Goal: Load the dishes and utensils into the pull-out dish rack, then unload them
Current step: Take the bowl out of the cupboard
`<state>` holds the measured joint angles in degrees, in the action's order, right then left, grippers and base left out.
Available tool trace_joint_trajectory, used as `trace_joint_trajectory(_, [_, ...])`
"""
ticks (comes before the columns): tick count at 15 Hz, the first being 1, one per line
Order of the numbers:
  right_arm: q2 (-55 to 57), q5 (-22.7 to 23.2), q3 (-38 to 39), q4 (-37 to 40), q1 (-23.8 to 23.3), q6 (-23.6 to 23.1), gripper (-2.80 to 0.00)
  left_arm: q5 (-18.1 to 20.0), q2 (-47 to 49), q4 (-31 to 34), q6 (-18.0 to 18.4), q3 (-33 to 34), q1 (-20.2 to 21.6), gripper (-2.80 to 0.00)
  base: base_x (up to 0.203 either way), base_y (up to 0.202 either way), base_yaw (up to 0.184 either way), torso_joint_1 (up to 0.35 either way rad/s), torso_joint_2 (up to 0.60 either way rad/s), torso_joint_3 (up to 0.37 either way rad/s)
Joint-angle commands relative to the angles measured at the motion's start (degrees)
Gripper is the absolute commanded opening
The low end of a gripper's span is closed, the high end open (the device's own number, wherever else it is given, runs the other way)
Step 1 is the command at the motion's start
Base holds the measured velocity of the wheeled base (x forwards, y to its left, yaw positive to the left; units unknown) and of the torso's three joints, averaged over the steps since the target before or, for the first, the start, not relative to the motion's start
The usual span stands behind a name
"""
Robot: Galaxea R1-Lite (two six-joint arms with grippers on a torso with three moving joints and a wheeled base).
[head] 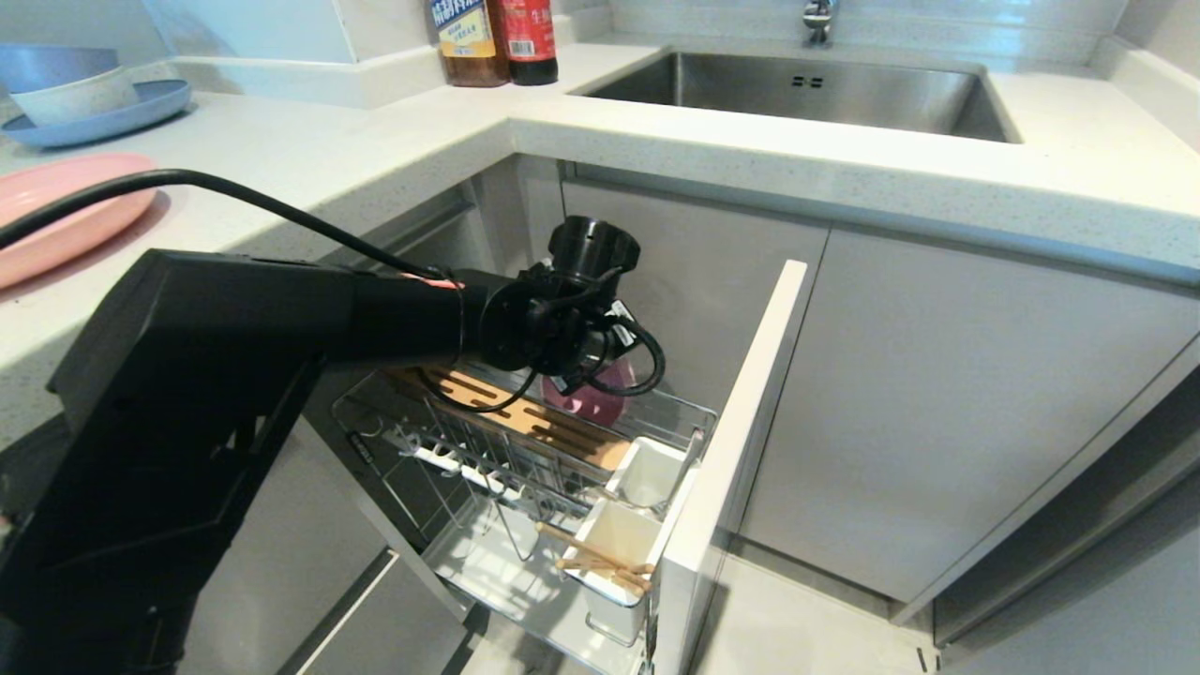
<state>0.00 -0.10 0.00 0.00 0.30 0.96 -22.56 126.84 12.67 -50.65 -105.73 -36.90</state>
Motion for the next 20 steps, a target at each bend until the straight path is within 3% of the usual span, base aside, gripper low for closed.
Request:
trace_joint_trajectory(1, [0.0, 0.01, 0.09, 0.0, 0.04, 0.0, -2.8, -0.15, -0.54, 0.12, -0.32, 0.0, -0.02, -2.8, 0.0, 0.0, 0.0, 0.0, 0.0, 0.0])
trace_joint_trajectory(10, [0.0, 0.01, 0.09, 0.0, 0.05, 0.0, -2.8, -0.42, -4.38, 0.5, -0.35, 0.04, -1.68, -2.8, 0.0, 0.0, 0.0, 0.0, 0.0, 0.0])
trace_joint_trajectory(15, [0.0, 0.01, 0.09, 0.0, 0.03, 0.0, -2.8, -0.74, -6.94, -4.59, -0.82, -1.1, -3.78, -2.8, 0.0, 0.0, 0.0, 0.0, 0.0, 0.0])
trace_joint_trajectory(20, [0.0, 0.01, 0.09, 0.0, -0.04, 0.0, -2.8, -8.18, -13.91, -6.03, -0.85, -0.72, -8.63, -2.8, 0.0, 0.0, 0.0, 0.0, 0.0, 0.0])
